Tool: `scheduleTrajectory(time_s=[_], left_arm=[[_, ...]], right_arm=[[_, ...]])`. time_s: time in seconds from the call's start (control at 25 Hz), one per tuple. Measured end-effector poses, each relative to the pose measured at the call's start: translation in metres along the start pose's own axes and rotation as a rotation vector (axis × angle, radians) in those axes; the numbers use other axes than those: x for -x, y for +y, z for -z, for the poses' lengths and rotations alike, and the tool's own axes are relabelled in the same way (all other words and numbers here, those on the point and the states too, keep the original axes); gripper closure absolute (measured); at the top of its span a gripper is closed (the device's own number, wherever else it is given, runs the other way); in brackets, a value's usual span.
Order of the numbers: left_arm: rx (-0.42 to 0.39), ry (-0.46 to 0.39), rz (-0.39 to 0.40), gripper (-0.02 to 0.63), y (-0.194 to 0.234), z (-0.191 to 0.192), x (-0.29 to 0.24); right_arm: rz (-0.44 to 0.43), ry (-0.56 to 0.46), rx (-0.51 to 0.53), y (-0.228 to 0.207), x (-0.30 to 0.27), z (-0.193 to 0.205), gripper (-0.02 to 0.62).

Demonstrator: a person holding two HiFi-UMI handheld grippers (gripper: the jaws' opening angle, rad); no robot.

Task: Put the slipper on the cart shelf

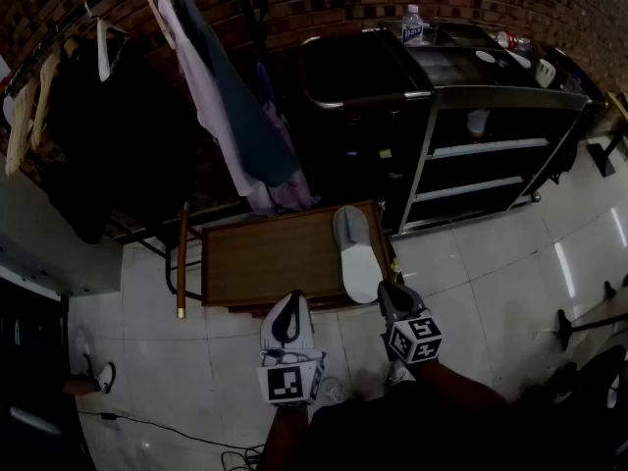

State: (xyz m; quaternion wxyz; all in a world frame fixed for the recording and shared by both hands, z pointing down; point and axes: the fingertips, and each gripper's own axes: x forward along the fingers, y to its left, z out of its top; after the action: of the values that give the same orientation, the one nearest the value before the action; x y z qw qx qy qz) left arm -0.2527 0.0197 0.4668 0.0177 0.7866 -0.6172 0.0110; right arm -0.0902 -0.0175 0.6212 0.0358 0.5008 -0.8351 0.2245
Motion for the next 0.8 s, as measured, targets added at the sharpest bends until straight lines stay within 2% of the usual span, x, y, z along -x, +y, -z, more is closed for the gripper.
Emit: scheduleTrajectory(time_s=[0.24, 0.4, 0.6, 0.8], left_arm=[[0.015, 0.008, -0.012, 0.584, 0.009, 0.003, 0.004], [0.012, 0.015, -0.021, 0.584, 0.013, 0.005, 0.005], [0.011, 0.032, -0.03, 0.584, 0.015, 0.011, 0.011], [0.004, 0.028, -0.026, 0.584, 0.013, 0.008, 0.015]], right_arm=[[0.106, 0.074, -0.541, -0.049, -0.015, 0.066, 0.512], [0.187, 0.095, -0.795, -0.071, -0.021, 0.104, 0.478], [0.231, 0.142, -0.962, -0.082, -0.034, 0.146, 0.425], [0.241, 0.188, -0.992, -0.084, -0.052, 0.168, 0.416]])
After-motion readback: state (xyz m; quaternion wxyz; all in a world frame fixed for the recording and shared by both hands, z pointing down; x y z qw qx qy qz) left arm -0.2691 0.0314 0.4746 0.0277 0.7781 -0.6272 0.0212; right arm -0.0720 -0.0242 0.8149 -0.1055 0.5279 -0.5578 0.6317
